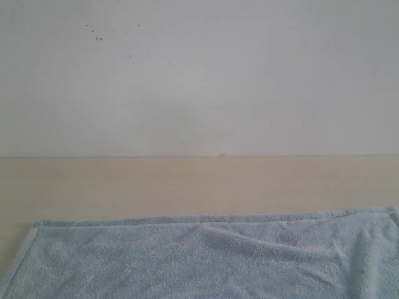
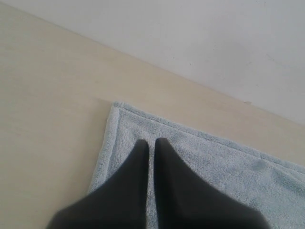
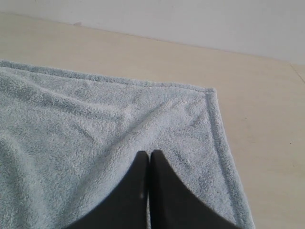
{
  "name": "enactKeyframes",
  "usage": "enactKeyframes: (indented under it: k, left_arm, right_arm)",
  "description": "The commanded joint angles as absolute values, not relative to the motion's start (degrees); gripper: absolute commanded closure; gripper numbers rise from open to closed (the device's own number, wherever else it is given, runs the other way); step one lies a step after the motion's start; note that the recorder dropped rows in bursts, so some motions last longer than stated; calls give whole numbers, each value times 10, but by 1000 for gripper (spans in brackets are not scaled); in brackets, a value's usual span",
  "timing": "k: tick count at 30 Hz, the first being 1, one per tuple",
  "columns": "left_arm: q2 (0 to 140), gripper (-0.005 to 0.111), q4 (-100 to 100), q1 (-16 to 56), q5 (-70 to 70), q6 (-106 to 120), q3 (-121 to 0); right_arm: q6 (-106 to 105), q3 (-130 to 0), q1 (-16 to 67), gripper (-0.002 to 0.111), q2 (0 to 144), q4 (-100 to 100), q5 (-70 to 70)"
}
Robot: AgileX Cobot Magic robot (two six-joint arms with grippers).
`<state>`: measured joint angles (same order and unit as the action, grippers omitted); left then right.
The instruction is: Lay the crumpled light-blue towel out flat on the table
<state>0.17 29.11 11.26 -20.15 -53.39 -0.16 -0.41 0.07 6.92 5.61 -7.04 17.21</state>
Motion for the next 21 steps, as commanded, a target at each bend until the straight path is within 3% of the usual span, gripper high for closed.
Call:
enactKeyframes:
  k: [1, 21]
  left_arm:
    - [0, 103, 297, 114, -204, -538, 0]
    - [0, 103, 298, 125, -196, -538, 0]
  right_arm:
    - [-4, 0, 67, 109, 51, -69, 170]
    - [-4, 0, 67, 109, 51, -69, 170]
